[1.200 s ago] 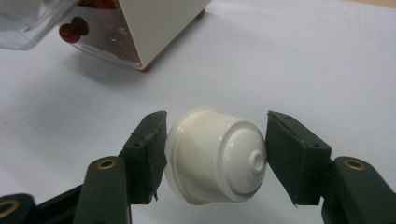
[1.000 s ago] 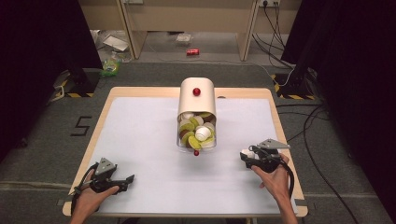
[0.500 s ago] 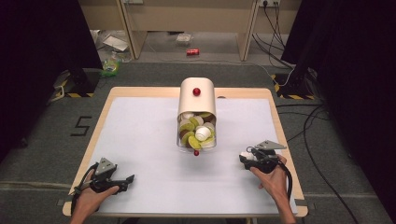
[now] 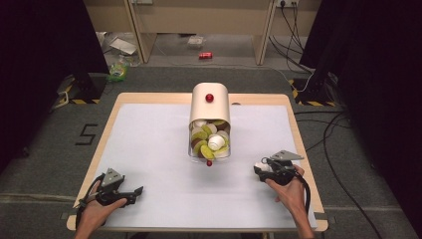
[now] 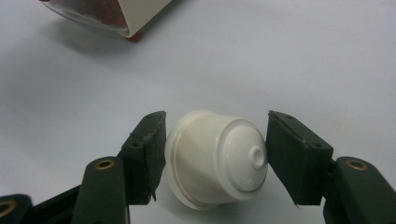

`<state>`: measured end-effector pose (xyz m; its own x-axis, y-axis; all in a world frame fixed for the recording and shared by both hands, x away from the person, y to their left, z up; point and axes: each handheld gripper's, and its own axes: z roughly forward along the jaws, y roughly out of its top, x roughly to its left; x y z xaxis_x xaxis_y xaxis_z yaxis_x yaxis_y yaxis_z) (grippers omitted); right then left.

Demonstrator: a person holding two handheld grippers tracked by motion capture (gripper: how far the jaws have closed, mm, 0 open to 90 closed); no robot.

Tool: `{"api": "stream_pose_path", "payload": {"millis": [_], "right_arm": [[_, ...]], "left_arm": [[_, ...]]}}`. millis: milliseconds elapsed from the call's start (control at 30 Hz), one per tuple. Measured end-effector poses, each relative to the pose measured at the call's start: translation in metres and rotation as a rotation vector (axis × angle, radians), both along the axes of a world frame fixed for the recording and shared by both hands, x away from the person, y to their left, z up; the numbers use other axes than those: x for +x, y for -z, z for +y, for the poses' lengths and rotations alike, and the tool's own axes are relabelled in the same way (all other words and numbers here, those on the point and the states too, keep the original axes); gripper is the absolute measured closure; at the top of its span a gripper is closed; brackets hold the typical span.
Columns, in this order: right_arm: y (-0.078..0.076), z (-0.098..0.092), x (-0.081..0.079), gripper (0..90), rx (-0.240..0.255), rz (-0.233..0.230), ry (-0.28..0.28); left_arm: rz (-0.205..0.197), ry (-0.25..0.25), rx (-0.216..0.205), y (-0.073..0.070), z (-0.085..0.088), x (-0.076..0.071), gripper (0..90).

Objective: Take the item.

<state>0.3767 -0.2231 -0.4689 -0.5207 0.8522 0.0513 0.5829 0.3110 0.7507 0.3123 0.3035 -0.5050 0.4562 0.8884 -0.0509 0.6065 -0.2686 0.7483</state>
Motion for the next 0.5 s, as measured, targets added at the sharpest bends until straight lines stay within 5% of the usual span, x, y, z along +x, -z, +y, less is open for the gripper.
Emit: {"api": "stream_pose_path", "payload": {"millis": [500], "right_arm": [[-0.0092,0.0069,-0.0033,39.7,0.037,-0.035,-0.025]], "left_arm": [[0.000,0.000,0.000,0.0000,0.0000,0.0000,14.2]]}}
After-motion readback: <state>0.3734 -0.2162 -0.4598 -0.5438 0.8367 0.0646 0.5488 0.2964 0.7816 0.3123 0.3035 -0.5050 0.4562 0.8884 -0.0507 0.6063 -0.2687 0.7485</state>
